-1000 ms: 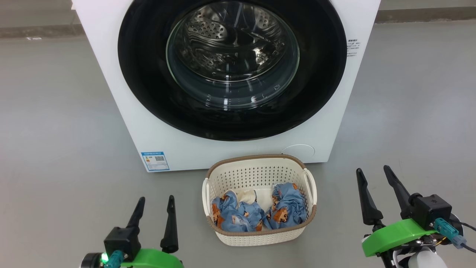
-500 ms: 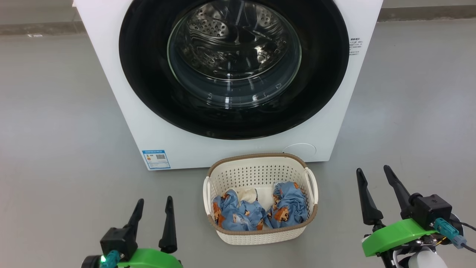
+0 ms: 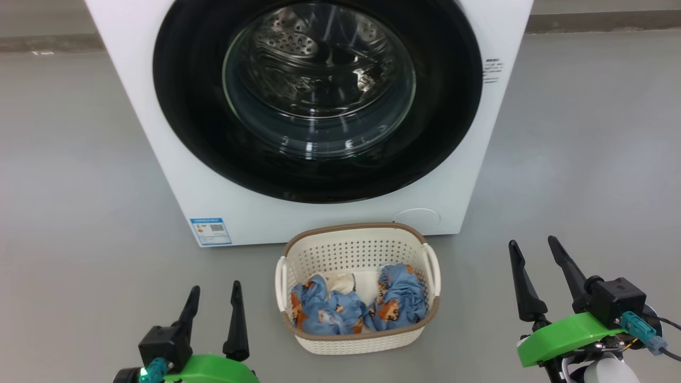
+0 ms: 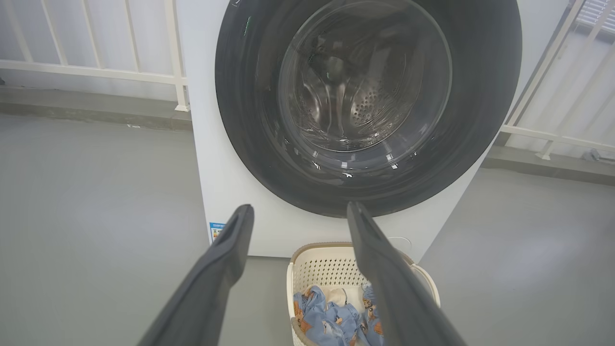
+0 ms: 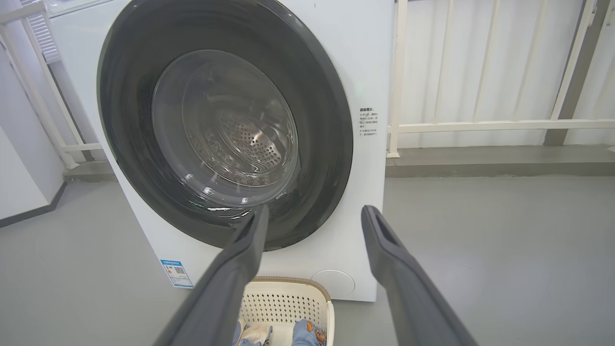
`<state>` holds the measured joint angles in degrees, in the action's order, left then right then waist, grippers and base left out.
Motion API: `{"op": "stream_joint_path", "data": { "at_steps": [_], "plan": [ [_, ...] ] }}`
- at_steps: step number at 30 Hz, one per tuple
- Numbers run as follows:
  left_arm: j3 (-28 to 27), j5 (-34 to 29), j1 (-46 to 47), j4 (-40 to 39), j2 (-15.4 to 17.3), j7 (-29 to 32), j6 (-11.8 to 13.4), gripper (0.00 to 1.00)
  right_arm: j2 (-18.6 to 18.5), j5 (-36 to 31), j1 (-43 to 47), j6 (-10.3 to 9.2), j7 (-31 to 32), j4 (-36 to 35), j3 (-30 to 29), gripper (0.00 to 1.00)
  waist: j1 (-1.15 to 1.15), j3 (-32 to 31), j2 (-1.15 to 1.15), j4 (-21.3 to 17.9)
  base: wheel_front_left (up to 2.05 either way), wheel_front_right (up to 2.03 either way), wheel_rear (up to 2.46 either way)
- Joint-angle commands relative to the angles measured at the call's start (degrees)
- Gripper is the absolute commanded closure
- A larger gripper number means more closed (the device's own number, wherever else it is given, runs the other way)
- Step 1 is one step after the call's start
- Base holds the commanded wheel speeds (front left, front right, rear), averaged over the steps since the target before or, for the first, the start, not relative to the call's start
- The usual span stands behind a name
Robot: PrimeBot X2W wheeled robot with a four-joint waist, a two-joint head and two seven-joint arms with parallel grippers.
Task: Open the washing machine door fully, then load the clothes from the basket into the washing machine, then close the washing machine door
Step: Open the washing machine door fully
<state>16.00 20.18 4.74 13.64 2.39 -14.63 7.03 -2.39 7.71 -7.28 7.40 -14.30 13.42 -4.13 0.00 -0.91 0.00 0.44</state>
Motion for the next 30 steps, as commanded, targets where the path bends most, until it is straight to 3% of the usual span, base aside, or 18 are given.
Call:
{"op": "stream_joint_path", "data": {
  "at_steps": [1,14,19,30],
  "plan": [
    [-2.0,0.0,2.3,-1.2,0.5,-0.4,-0.3,0.00,-0.5,0.1,-2.0,0.09,-0.7,-1.4,1.5,0.00,0.00,0.0,0.00,0.0,1.32,0.82,-2.14],
    [-2.2,0.5,2.3,-1.7,0.5,-0.4,-0.2,0.00,-0.5,0.0,-2.2,0.09,-0.7,-1.2,1.5,0.00,0.00,0.3,0.00,0.1,1.50,0.91,-2.41],
    [-2.4,0.5,2.4,-0.8,0.5,-0.4,0.9,0.00,-0.5,0.1,-2.3,0.09,-0.7,-1.1,1.5,0.00,0.00,0.5,0.00,0.1,1.34,0.79,-2.14],
    [-1.8,-0.2,2.5,-1.5,0.5,-0.4,1.4,0.00,-0.5,0.1,-2.2,0.09,-0.7,-0.9,1.6,0.00,0.00,0.5,0.00,0.3,0.47,0.47,-0.93]
  ]
}}
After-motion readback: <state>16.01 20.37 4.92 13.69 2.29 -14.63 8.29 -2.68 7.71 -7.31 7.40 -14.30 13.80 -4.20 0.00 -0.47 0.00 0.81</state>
